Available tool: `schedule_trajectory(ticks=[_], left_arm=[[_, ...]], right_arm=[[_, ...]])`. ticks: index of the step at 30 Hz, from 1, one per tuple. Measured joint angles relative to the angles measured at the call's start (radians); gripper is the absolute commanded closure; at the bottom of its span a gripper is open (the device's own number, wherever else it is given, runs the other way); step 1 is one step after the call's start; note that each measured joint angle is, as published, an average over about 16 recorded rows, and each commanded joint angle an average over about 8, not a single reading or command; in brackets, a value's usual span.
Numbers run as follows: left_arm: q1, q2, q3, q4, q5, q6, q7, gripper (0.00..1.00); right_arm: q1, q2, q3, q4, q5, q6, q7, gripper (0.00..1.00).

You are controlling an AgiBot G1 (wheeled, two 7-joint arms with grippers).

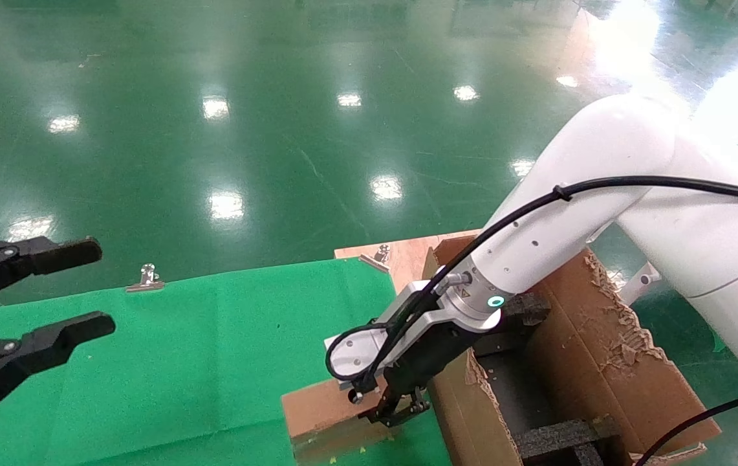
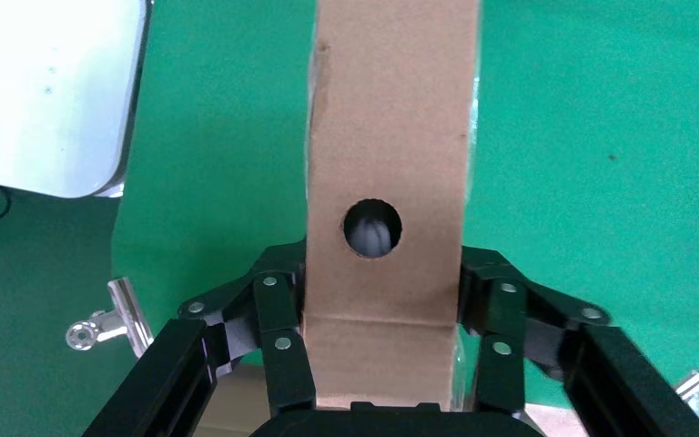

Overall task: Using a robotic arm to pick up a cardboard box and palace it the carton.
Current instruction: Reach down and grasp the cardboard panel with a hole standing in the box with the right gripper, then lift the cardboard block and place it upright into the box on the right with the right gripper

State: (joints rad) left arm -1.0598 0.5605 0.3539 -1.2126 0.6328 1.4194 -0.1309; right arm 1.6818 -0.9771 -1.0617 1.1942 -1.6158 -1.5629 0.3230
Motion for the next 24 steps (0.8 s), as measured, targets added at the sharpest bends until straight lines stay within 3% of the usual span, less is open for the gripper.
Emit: schedule_trajectory(ticks=[11, 24], left_arm=[[0.000, 0.000, 0.000, 0.000, 0.000, 0.000, 0.000, 0.00], [0.000, 0.000, 0.000, 0.000, 0.000, 0.000, 0.000, 0.00]], right_arm=[[0.070, 0.001, -0.009, -0.049, 0.024, -0.011, -0.031, 1.00], [0.377, -0.003, -0.123, -0.264, 0.148, -0.032, -0.176, 1.00]])
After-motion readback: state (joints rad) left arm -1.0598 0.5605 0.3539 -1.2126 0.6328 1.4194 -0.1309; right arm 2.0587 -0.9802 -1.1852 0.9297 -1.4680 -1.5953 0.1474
